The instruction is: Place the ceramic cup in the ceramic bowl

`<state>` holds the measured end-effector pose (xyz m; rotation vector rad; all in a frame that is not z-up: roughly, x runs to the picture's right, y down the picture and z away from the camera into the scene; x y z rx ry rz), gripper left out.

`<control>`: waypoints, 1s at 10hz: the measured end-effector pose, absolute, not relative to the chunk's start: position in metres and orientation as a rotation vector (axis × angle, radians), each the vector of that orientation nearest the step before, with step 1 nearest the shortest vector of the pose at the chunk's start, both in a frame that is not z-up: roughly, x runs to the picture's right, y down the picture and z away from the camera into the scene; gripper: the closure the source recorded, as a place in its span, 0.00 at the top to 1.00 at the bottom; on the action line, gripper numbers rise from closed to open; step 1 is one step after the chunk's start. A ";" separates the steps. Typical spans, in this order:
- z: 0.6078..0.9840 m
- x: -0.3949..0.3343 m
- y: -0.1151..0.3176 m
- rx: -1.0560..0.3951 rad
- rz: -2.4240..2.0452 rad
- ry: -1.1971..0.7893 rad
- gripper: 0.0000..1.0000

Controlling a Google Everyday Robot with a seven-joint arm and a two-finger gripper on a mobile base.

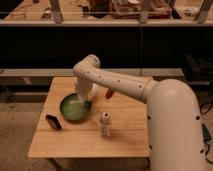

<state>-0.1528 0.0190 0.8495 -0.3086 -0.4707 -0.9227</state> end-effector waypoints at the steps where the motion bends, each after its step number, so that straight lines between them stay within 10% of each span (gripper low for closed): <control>1: 0.850 -0.164 0.021 -0.304 -0.932 -0.482 0.38; 6: 0.845 -0.174 0.022 -0.291 -0.971 -0.505 0.75; 10: 0.840 -0.178 0.017 -0.284 -0.985 -0.501 0.76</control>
